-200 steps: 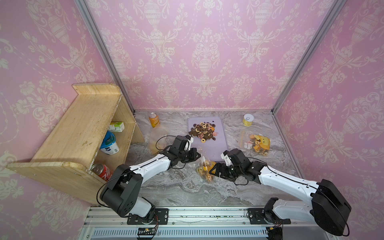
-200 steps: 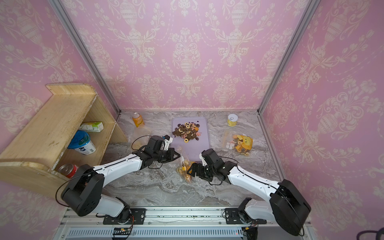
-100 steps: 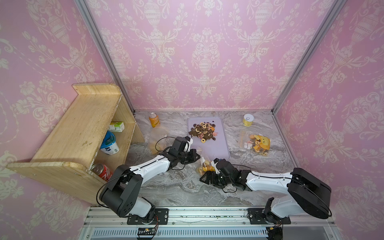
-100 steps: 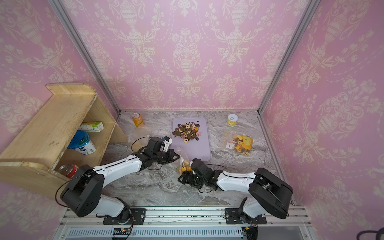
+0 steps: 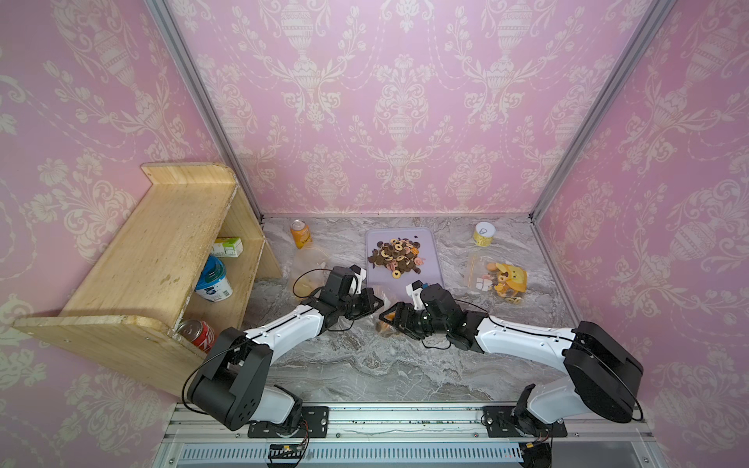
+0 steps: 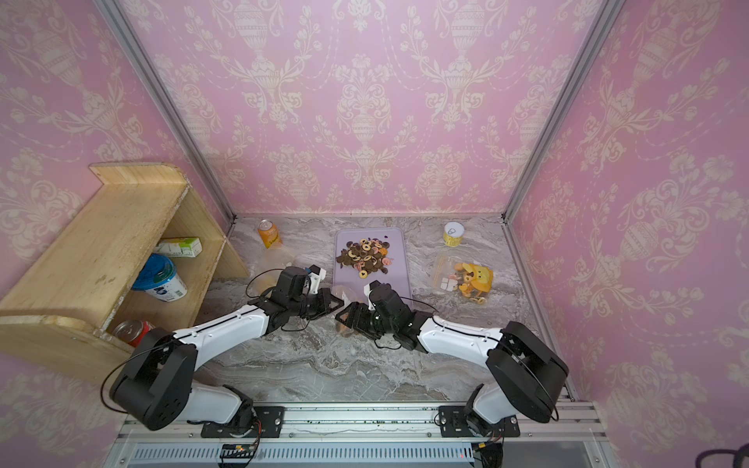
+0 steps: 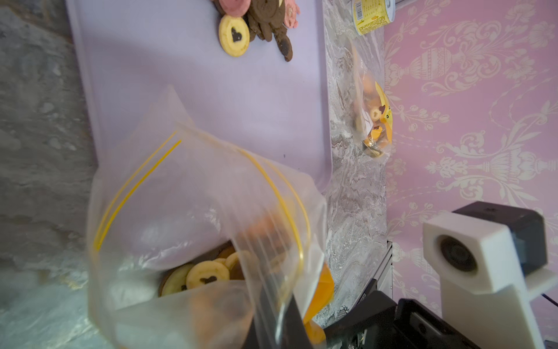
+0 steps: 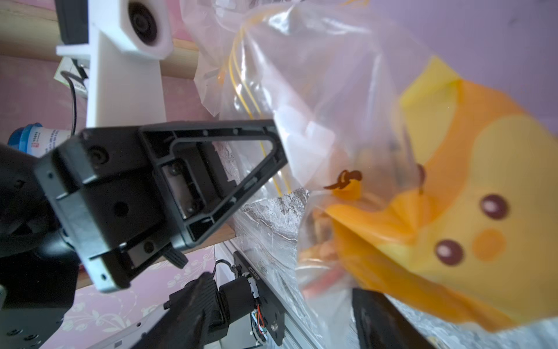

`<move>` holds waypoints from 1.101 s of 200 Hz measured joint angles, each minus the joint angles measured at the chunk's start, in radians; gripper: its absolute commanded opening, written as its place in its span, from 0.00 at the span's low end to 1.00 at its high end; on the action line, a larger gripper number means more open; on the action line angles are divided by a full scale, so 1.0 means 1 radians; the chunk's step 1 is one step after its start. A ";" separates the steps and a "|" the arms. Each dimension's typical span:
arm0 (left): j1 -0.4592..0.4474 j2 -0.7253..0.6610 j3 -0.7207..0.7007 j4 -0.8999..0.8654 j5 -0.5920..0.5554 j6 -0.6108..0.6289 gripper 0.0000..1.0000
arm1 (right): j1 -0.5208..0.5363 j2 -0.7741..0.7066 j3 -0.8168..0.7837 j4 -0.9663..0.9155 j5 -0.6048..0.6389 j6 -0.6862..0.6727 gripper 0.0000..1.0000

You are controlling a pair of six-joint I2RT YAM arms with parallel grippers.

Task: Pour cookies out of the ziploc bag
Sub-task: 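Pour the cookies out of the ziploc bag onto the tray.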

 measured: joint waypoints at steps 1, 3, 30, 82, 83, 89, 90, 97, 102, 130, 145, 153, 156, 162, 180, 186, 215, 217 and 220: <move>0.001 0.000 0.000 0.000 0.000 0.000 0.00 | -0.001 -0.003 0.000 -0.008 0.002 -0.005 0.67; 0.003 0.000 0.000 0.000 0.000 0.000 0.00 | -0.001 -0.005 0.000 -0.014 0.005 -0.008 0.67; 0.019 0.000 0.000 -0.011 0.005 -0.002 0.00 | 0.001 -0.095 0.000 -0.190 0.064 -0.066 0.65; 0.044 0.033 0.000 -0.021 0.019 -0.016 0.00 | 0.057 -0.210 0.000 -0.357 0.126 -0.123 0.56; 0.044 0.034 0.000 -0.021 0.019 -0.017 0.00 | 0.060 -0.209 0.000 -0.358 0.127 -0.124 0.55; 0.044 0.037 0.000 -0.022 0.019 -0.019 0.00 | 0.072 -0.204 -0.001 -0.365 0.129 -0.127 0.53; 0.044 0.037 0.000 -0.022 0.020 -0.019 0.00 | 0.075 -0.203 -0.001 -0.367 0.129 -0.125 0.53; 0.044 0.040 0.000 -0.021 0.024 -0.021 0.00 | 0.088 -0.195 -0.001 -0.372 0.129 -0.127 0.50; 0.044 0.040 0.000 -0.021 0.026 -0.022 0.00 | 0.097 -0.187 -0.001 -0.372 0.129 -0.129 0.49; 0.044 0.040 0.000 -0.021 0.034 -0.022 0.00 | 0.134 -0.127 0.004 -0.373 0.132 -0.127 0.45; 0.044 0.040 0.000 -0.021 0.034 -0.022 0.00 | 0.153 -0.082 0.024 -0.381 0.136 -0.126 0.45; 0.044 0.040 0.000 -0.021 0.034 -0.022 0.00 | 0.163 -0.058 0.039 -0.382 0.137 -0.126 0.44; 0.044 0.040 0.000 -0.021 0.034 -0.022 0.00 | 0.166 -0.050 0.044 -0.382 0.137 -0.126 0.44; 0.044 0.040 0.000 -0.021 0.034 -0.022 0.00 | 0.171 -0.035 0.054 -0.381 0.137 -0.126 0.44; 0.044 0.040 0.000 -0.021 0.034 -0.022 0.00 | 0.185 0.008 0.080 -0.373 0.137 -0.125 0.44; 0.044 0.040 0.000 -0.021 0.034 -0.022 0.00 | 0.189 0.019 0.085 -0.367 0.137 -0.125 0.44; 0.044 0.040 0.000 -0.021 0.034 -0.022 0.00 | 0.196 0.052 0.092 -0.351 0.137 -0.122 0.40; 0.044 0.040 0.000 -0.021 0.034 -0.022 0.00 | 0.196 0.054 0.092 -0.349 0.137 -0.121 0.39; 0.044 0.040 0.000 -0.021 0.034 -0.022 0.00 | 0.196 0.057 0.092 -0.348 0.136 -0.121 0.37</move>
